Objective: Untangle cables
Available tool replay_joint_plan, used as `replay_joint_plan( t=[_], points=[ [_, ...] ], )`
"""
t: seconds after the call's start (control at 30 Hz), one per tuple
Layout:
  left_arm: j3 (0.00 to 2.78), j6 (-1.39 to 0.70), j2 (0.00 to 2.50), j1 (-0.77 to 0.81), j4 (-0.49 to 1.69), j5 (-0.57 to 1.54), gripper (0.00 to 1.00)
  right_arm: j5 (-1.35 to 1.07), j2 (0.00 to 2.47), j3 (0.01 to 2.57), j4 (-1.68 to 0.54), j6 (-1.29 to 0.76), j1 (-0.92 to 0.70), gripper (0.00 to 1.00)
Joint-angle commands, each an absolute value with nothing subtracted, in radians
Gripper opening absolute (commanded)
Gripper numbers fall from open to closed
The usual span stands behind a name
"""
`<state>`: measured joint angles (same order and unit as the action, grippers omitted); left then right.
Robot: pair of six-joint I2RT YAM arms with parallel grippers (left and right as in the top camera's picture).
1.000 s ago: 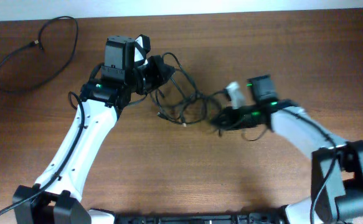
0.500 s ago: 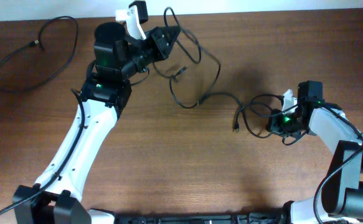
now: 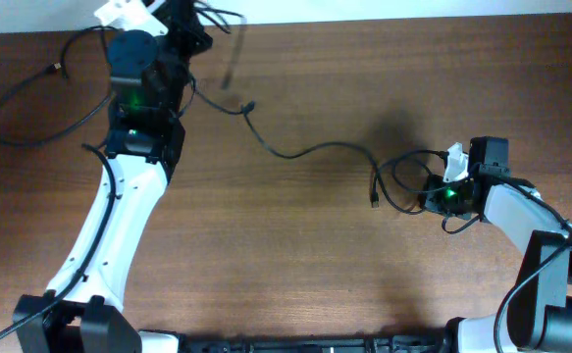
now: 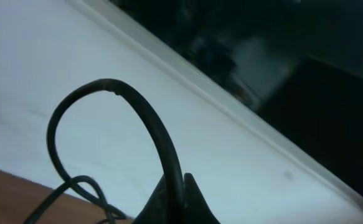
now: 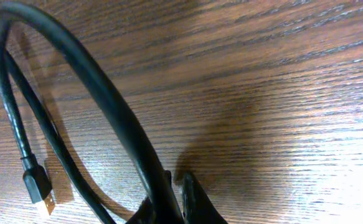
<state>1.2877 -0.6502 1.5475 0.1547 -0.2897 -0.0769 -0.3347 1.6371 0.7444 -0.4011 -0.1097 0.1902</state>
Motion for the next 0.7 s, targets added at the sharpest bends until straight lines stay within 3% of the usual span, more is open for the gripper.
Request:
replay_joint_plan(
  t=[0.0,0.13,0.23,0.27,0.47,0.53,0.67],
  points=[
    [1.298,-0.598,1.552,0.151,-0.289,-0.197,0.0,-0.25,1.698,0.68,-0.41,-0.113,0.189,0.08],
    [1.298,-0.544,1.552,0.159,-0.096,0.129,0.0,-0.262,1.698,0.681,-0.407,-0.113,0.189,0.28],
    [1.298,-0.525,1.56,0.178,0.211,0.151,0.0,-0.302,1.698,0.683,-0.406,-0.112,0.189,0.7],
    [1.298,-0.525,1.567,0.184,0.283,0.151,0.0,-0.303,1.698,0.687,-0.407,-0.109,0.189,0.76],
    [1.298,-0.525,1.649,0.216,0.491,0.188,0.0,-0.303,1.698,0.696,-0.408,-0.11,0.189,0.9],
    [1.298,-0.525,1.668,0.215,0.455,0.207,0.0,-0.303,1.698,0.696,-0.411,-0.11,0.189,0.99],
    [1.303,-0.457,1.666,0.212,0.269,0.205,0.0,-0.302,1.698,0.696,-0.411,-0.11,0.189,0.99]
  ],
)
